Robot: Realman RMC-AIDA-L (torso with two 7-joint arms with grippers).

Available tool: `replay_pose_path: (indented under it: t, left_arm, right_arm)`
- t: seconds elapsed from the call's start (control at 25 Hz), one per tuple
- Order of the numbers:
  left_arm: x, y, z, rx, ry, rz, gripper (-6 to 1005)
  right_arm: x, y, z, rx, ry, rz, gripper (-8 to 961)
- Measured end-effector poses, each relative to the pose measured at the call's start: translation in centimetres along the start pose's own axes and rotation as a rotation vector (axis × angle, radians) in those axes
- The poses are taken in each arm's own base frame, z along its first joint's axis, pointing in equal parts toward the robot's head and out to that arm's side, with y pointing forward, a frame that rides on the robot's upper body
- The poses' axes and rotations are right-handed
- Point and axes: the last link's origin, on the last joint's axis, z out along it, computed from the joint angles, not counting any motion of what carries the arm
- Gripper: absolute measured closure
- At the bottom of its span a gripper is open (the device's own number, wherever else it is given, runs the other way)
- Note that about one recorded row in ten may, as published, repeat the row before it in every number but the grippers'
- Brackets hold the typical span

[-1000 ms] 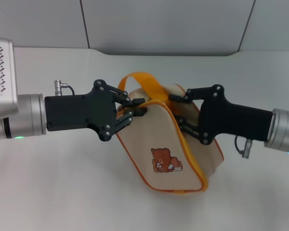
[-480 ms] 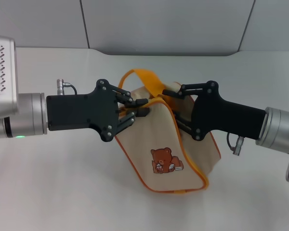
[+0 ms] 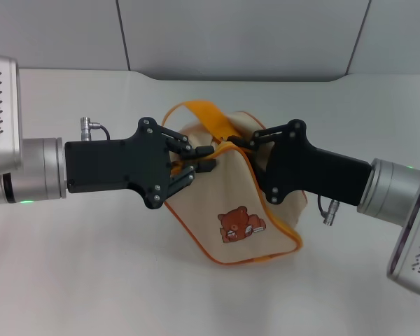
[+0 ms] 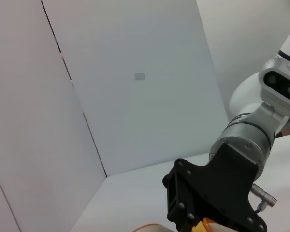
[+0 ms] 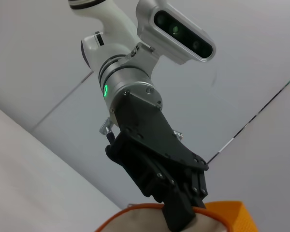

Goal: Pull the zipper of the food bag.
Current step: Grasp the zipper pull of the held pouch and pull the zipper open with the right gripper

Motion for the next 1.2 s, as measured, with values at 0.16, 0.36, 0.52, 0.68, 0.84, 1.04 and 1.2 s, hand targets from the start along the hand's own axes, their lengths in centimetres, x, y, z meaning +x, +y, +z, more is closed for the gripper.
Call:
replay_pose_path:
  t: [0.16,0.36,0.52,0.68,0.84,1.04,1.2]
  left_arm:
    - [0.0,0.0,0.0,0.002,0.001,-0.002,912]
    - [-0.1,0.0,-0.1,0.009,-0.002,-0.008,912]
    - [-0.2,-0.1,-0.2,0.022,-0.001,-0.018,911]
    - [-0.4,-0.6,-0.7,0.071,0.006,-0.038,911]
    - [-0.8,-1.0,-1.1,0.124,0.0,-0.075,911]
    - [-1.1,-1.3,-1.1,0.143,-0.009,-0.095,911]
    - [-0.9,-1.0,-0.9,0.123,-0.001,-0.084,913]
  right_arm:
    - [0.0,0.1,-0.1,0.01,0.003,-0.009,869]
    - [0.1,0.3,-0.3,0.013,0.009,-0.002,938]
    - [0.1,0.7,-0.7,0.013,0.016,0.009,949]
    - [0.5,2.6,-2.9,0.0,0.065,0.054,953]
    - [0.5,4.2,-5.3,-0.018,0.099,0.117,954]
    - [0.1,5.5,-7.9,0.002,0.122,0.186,954]
    - [-0.4,3.9,-8.0,0.131,0.076,0.188,953]
